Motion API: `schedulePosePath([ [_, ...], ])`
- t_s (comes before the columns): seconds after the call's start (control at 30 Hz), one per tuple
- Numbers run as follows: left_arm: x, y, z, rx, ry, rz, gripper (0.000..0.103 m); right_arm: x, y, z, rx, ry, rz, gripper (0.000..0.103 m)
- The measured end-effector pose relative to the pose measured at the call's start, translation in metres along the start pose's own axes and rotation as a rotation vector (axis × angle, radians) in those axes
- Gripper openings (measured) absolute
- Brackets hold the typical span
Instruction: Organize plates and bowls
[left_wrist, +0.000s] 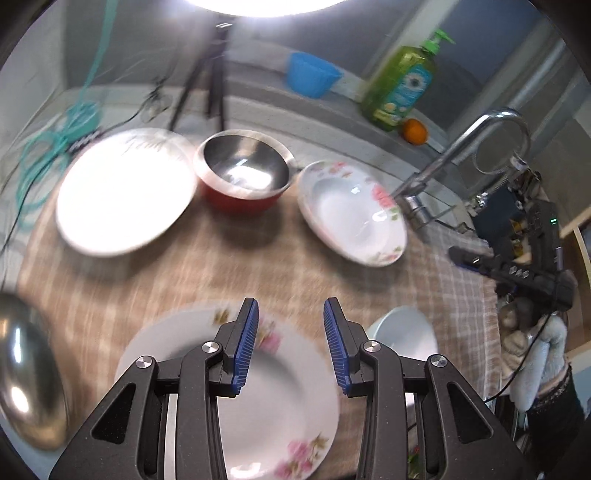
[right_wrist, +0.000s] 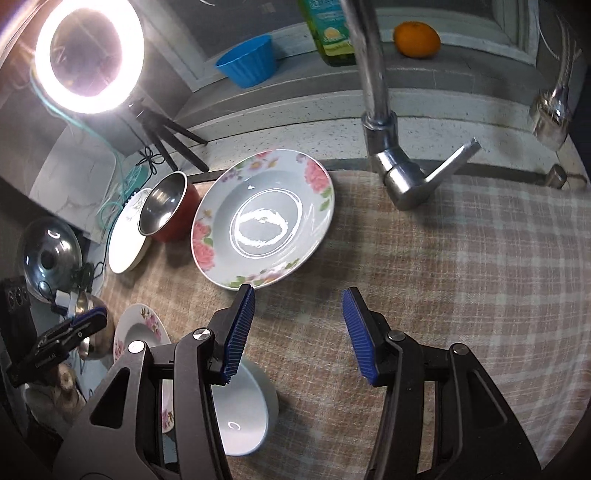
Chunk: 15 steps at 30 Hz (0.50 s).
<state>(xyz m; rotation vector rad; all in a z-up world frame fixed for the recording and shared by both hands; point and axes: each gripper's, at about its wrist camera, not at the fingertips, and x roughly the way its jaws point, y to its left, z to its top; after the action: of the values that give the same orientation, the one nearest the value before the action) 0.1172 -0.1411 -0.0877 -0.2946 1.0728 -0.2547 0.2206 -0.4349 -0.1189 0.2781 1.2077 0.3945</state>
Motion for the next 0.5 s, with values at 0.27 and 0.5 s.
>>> schedulePosePath([
  [0.27,0.036,-0.007,0.060,-0.002,0.033,-0.030,0.035,0.017,-0.005,0.016,0.024,0.003,0.031,0.052],
  [0.5,0.071,-0.003,0.069,-0.111,0.056,-0.055,0.035,0.034,-0.014,0.033,0.067,0.007,0.031,0.049],
])
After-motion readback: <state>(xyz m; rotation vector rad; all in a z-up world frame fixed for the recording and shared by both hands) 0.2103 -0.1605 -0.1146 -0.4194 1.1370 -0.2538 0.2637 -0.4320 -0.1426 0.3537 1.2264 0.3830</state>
